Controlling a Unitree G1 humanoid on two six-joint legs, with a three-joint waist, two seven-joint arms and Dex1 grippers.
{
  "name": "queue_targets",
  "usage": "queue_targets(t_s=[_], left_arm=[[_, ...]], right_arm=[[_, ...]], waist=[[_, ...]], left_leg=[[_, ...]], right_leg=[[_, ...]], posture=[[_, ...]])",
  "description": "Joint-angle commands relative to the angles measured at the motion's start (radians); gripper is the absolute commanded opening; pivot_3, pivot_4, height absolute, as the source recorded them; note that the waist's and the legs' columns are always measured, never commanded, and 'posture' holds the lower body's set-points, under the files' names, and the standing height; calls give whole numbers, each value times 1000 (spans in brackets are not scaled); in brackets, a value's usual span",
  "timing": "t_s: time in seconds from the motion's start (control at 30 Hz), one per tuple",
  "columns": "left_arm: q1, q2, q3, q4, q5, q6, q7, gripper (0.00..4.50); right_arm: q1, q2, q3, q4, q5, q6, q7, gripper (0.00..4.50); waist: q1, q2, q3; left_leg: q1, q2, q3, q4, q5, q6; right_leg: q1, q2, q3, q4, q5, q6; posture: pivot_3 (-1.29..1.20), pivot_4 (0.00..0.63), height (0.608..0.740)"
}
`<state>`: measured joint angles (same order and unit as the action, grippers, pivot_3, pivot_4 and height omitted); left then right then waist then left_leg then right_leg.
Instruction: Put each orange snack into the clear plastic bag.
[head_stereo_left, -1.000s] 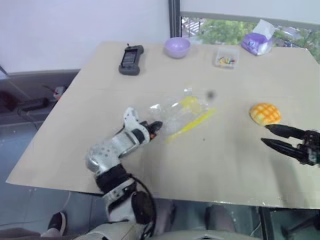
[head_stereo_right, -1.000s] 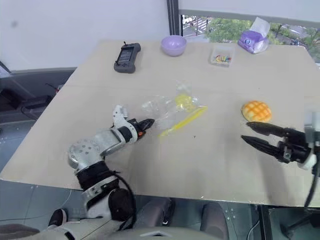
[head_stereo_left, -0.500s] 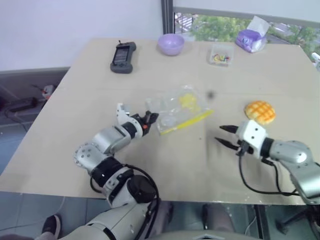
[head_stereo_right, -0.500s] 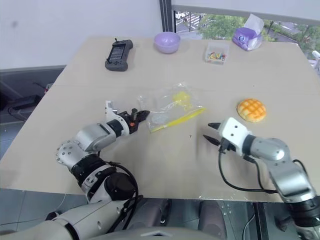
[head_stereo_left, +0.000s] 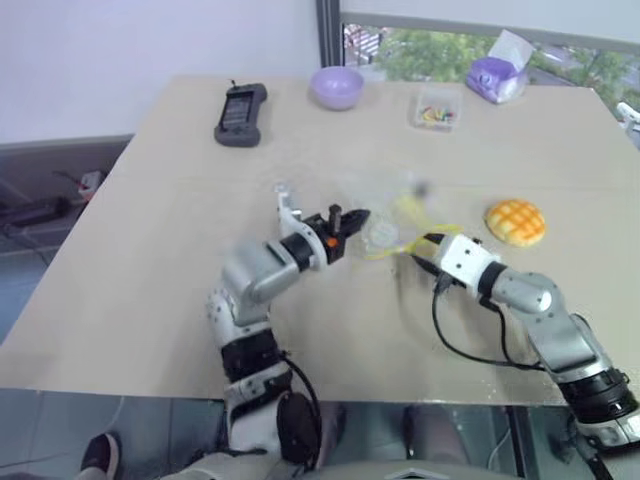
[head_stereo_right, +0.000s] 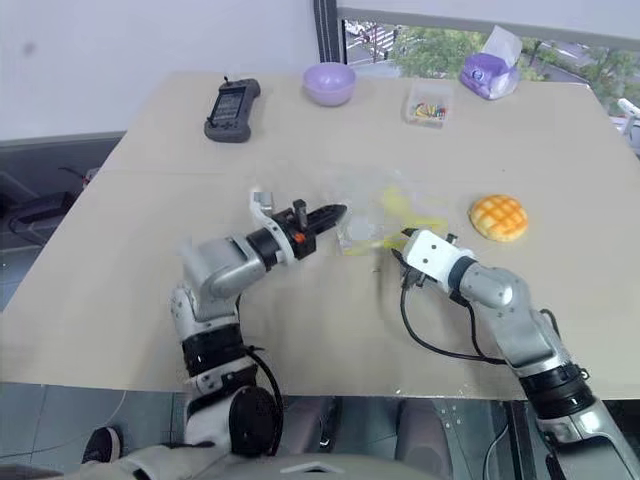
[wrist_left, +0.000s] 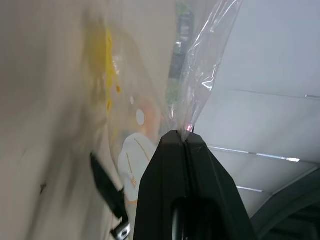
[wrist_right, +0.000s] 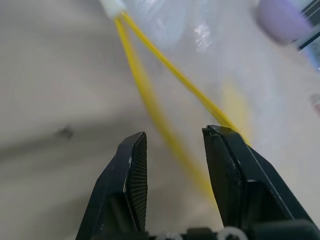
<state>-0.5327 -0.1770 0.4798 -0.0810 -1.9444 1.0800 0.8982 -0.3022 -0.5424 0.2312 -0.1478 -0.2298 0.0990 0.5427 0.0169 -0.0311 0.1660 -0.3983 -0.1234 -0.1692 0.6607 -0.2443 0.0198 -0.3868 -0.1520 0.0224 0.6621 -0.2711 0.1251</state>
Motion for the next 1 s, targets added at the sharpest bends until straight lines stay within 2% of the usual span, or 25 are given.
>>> queue_targets(t_s=[0.03,0.33,0.63,1.0], left_arm=[[15,-46,-46,-65,-28,-48,-23,33],[24,-3,-74,-68,-28,-83,-50,33],[19,39,-73,-38,-28,-64,-81,33],[22,42,-82,-26,-28,-52,-96,33]], right_arm=[[-23,10,-25,7,-41,-6,-59,1923],[-2,5,-51,21,-73,8,-95,1923],[10,7,-108,33,-91,117,-134,1923],[-24,10,-27,123,-113,32,-114,1923]], waist=[[2,0,0],[0,0,0],[-1,0,0],[-2,0,0]], left_leg=[[0,0,0,0,0,0],[0,0,1,-2,0,0],[0,0,1,-2,0,0],[0,0,1,-2,0,0]], right_leg=[[0,0,0,0,0,0],[0,0,1,-2,0,0],[-1,0,1,-2,0,0],[-1,0,1,-2,0,0]], posture=[[0,150,740],[0,150,740],[0,150,740],[0,150,740]])
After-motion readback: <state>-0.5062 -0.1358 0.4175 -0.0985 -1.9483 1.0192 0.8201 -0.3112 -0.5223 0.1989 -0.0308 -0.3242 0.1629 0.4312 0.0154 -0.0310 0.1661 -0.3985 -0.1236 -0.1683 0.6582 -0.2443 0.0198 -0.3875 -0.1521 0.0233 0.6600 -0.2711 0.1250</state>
